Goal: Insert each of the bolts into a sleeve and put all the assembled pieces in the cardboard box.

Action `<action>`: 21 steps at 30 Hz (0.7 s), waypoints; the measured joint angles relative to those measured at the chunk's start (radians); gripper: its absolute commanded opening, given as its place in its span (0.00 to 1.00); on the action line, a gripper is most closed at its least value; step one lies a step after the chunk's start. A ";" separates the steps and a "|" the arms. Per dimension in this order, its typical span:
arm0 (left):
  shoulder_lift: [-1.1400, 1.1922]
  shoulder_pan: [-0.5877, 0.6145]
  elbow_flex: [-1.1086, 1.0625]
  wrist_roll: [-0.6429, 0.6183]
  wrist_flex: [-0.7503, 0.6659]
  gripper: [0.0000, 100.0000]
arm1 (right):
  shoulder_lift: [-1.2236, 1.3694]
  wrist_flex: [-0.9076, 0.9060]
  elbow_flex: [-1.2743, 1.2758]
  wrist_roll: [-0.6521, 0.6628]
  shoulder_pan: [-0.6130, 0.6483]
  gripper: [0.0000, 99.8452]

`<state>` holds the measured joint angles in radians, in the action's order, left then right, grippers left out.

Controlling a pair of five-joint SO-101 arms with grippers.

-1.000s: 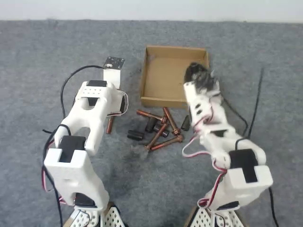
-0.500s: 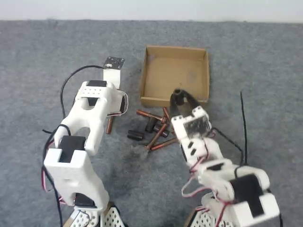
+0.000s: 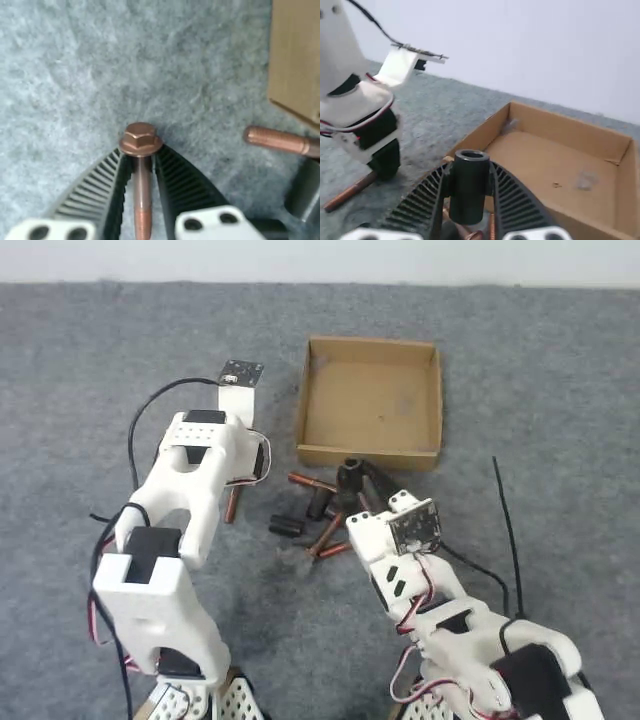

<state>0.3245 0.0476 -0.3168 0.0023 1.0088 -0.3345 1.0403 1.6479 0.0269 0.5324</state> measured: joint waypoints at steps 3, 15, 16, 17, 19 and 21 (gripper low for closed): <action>0.000 0.000 0.000 0.000 0.000 0.01 | 0.000 -0.006 0.000 -0.009 0.003 0.01; -0.104 -0.068 0.040 -0.091 -0.017 0.01 | 0.000 -0.006 0.000 -0.009 0.003 0.01; -0.135 -0.078 0.044 -0.114 -0.017 0.01 | 0.000 -0.006 0.000 -0.009 0.003 0.01; -0.163 -0.089 0.048 -0.140 -0.018 0.01 | 0.000 -0.006 0.000 -0.009 0.003 0.01; -0.210 -0.112 0.048 -0.192 -0.031 0.01 | 0.000 -0.006 0.000 -0.009 0.003 0.01; -0.247 -0.130 0.048 -0.252 -0.052 0.01 | 0.000 -0.006 0.000 -0.009 0.003 0.01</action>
<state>0.0775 -0.0829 -0.2693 -0.2493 0.9567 -0.3345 1.0342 1.6479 0.0176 0.5355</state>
